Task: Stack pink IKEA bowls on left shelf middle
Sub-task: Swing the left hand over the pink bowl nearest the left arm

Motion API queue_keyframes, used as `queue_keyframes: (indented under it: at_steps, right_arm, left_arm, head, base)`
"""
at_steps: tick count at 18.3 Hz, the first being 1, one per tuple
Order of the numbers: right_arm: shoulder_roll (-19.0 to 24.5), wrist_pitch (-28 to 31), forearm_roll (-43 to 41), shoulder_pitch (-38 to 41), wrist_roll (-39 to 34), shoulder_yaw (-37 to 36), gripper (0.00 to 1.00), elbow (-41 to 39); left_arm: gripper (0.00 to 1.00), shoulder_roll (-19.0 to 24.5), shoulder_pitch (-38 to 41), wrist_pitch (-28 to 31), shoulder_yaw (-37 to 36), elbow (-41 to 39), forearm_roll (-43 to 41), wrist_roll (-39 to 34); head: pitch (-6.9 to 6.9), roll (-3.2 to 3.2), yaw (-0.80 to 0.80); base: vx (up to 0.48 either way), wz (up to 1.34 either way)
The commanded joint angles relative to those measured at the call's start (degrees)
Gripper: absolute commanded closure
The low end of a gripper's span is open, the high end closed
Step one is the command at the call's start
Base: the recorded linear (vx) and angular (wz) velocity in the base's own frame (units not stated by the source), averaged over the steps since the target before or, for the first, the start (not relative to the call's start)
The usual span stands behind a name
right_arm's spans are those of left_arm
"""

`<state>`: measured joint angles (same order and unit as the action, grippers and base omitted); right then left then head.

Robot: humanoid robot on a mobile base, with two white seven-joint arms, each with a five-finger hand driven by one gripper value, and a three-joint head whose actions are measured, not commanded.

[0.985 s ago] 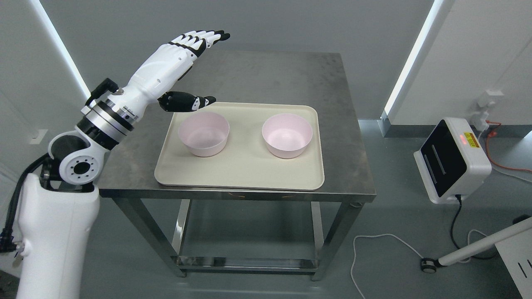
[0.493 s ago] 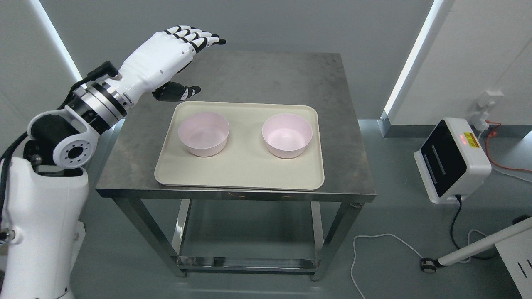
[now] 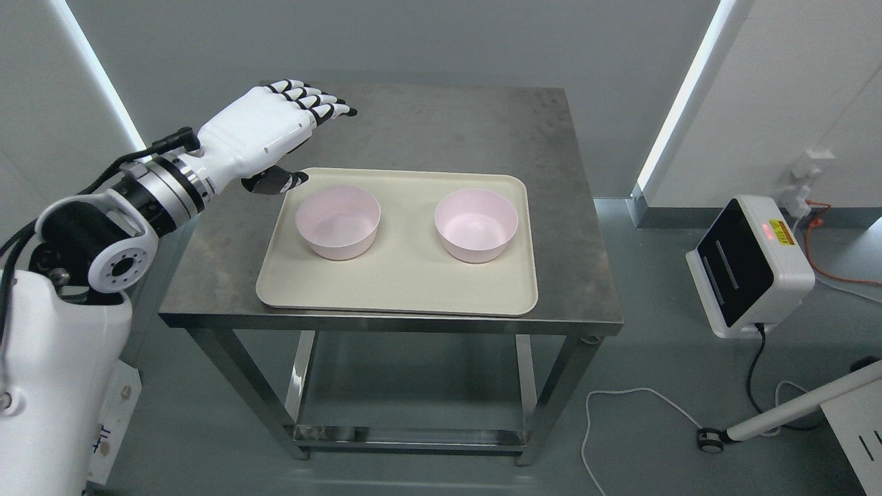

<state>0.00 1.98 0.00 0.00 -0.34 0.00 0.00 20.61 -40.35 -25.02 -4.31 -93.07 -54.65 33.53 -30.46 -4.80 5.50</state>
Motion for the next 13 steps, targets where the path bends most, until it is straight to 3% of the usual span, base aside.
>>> queue_keyframes:
  at_steps: [1, 6, 13]
  right_arm:
    - [-1.00, -0.05, 0.00, 1.41, -0.01, -0.62, 0.00, -1.93]
    - [-1.00, -0.05, 0.00, 1.41, -0.01, -0.62, 0.00, -1.93]
    - [-1.00, -0.05, 0.00, 1.41, -0.01, -0.62, 0.00, -1.93]
  left_arm:
    - [0.14, 5.93, 3.35, -0.29, -2.63, 1.05, -1.51, 2.58]
    - [0.15, 5.49, -1.12, 2.07, -6.67, 0.96, -1.07, 6.28]
    - [0.19, 8.38, -7.46, 14.20, -19.15, 2.54, 0.69, 10.76]
  head:
    - [0.00, 0.00, 0.00]
    - [0.00, 0.00, 0.00]
    - [0.00, 0.00, 0.00]
  base:
    - [0.000, 0.00]
    - [0.000, 0.00]
    - [0.000, 0.00]
